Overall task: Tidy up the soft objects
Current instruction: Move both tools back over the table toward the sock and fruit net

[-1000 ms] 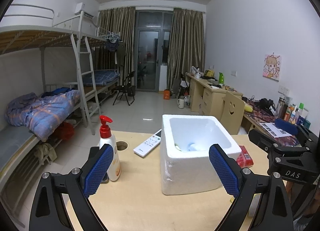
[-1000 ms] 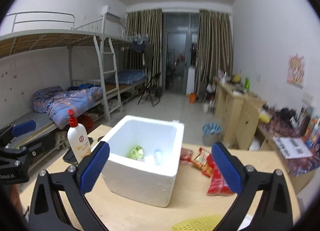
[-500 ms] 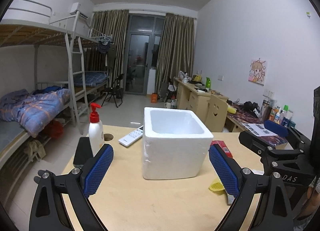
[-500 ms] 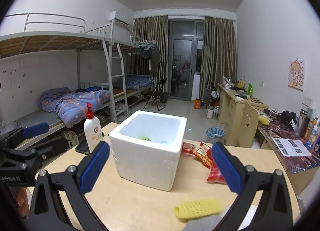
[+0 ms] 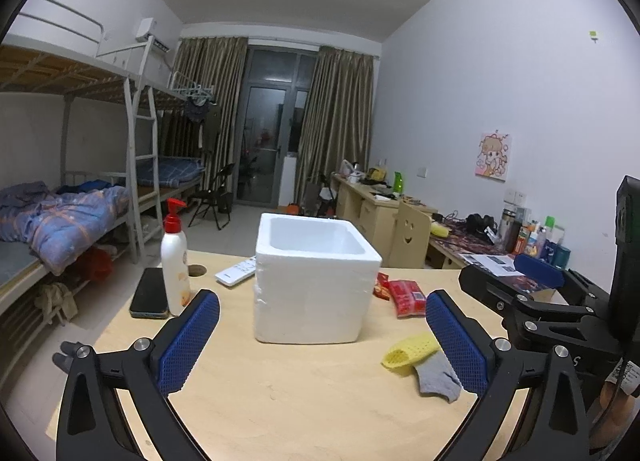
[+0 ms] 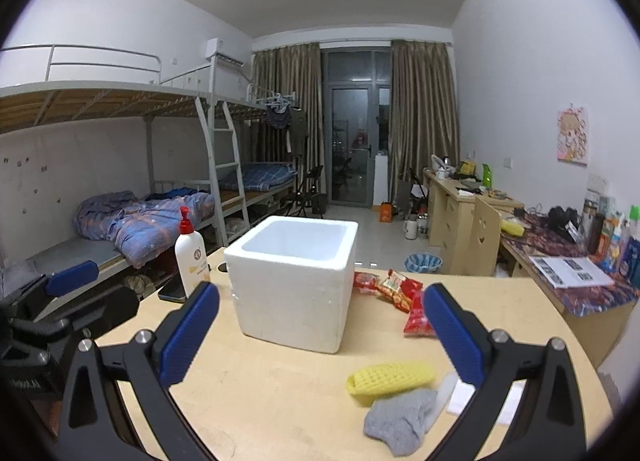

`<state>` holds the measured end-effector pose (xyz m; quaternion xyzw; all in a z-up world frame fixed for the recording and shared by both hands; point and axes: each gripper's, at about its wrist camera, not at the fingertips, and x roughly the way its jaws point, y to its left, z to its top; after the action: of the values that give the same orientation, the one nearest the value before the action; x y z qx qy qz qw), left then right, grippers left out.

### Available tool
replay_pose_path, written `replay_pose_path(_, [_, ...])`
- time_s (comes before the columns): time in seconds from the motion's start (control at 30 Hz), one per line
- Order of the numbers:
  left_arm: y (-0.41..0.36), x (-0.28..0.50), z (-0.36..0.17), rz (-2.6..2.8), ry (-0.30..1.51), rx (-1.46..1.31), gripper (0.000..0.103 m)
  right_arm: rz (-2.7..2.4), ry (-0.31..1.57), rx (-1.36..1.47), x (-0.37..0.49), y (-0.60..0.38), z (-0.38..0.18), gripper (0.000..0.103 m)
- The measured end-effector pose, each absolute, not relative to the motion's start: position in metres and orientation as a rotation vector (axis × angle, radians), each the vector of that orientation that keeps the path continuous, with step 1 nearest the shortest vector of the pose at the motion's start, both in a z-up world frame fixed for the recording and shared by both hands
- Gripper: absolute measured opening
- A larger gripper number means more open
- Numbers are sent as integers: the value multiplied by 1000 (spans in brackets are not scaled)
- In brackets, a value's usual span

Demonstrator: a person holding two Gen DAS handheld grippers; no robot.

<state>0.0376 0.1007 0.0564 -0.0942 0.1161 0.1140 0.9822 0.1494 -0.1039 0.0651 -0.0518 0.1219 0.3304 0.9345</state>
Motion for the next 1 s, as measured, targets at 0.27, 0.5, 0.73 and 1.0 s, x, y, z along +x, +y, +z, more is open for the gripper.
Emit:
replay_pose_path(0.27, [94, 38, 44, 237, 241, -177, 103, 651, 249, -21, 150, -129, 50, 103])
replay_pose_path(0.5, [92, 43, 36, 240, 243, -172, 103, 611, 283, -13, 152, -141, 38, 103])
replay_pose_path(0.73, [87, 42, 31, 229, 237, -164, 103, 602, 289, 9, 154, -152, 32, 103])
replay_pose_path(1.0, [86, 46, 27, 217, 247, -167, 103, 605, 308, -14, 154, -153, 21, 103])
